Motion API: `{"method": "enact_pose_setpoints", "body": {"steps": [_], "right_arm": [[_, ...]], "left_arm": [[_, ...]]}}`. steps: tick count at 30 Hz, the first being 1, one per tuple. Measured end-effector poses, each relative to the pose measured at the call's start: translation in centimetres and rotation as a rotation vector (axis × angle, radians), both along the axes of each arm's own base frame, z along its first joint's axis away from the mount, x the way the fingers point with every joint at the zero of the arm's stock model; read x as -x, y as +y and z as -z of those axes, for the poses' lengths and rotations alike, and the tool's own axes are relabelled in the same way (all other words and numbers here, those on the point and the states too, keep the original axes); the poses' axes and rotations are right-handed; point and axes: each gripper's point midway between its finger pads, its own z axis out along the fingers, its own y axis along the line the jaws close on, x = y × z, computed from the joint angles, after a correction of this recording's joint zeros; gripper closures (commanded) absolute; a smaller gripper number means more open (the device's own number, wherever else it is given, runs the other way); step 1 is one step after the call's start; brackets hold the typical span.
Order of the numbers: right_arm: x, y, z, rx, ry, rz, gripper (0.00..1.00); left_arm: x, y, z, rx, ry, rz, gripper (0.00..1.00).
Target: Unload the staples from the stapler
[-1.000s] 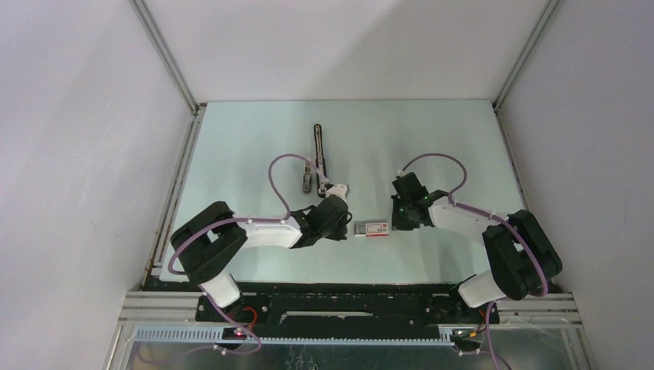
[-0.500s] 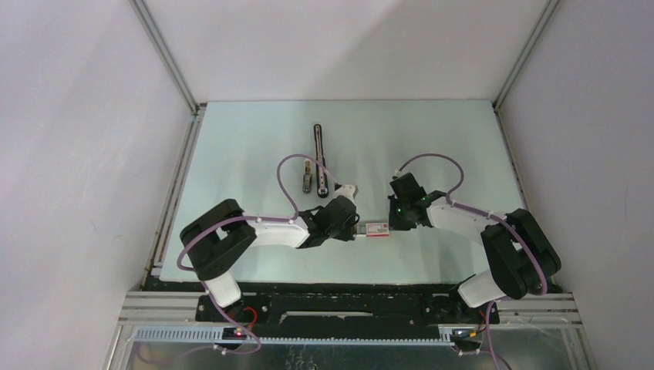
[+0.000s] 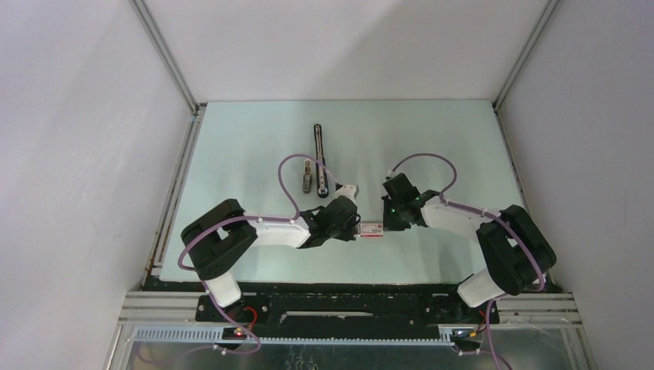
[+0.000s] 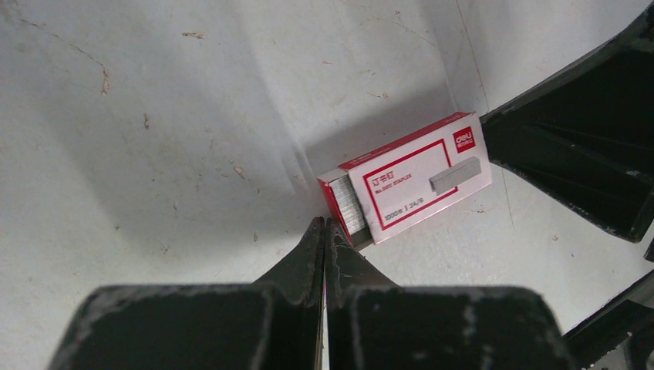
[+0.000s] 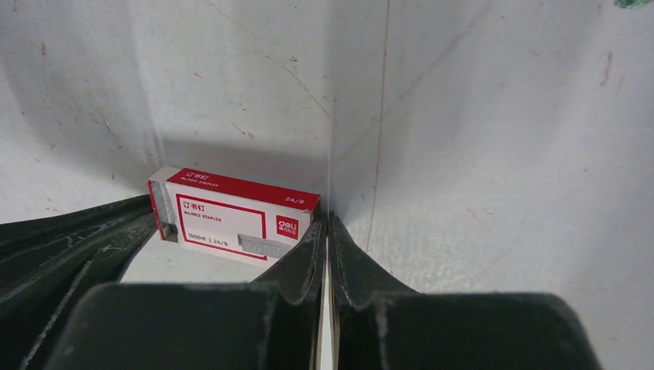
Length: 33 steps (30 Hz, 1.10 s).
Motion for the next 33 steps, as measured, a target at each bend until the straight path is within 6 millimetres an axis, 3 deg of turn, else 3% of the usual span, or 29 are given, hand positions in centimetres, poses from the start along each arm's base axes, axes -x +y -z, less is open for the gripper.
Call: {"method": "enact_pose_setpoints", "body": {"steps": [6,21,28,33], "right_arm": [[0.0,0.8,0.0,-0.004,0.007,-0.011,0.91],[-0.1,0.5,0.0,0.087,0.012,0.045,0.91],[-0.2,-1.0,-0.4,0.141,-0.004,0.083,0.91],[-0.8,-2.8,-2.1,0.162,-0.051,0.128,0.9]], "left_arm": [[0.0,-0.5,-0.1,0.002,0.0,0.009,1.0],[0.1,-0.5,0.0,-0.019,-0.003,0.004,1.0],[-0.2,-0.1,-0.1,-0.041,-0.017,-0.015,1.0],[-0.9,1.8,-0.6,-0.082,-0.016,-0.063,0.99]]}}
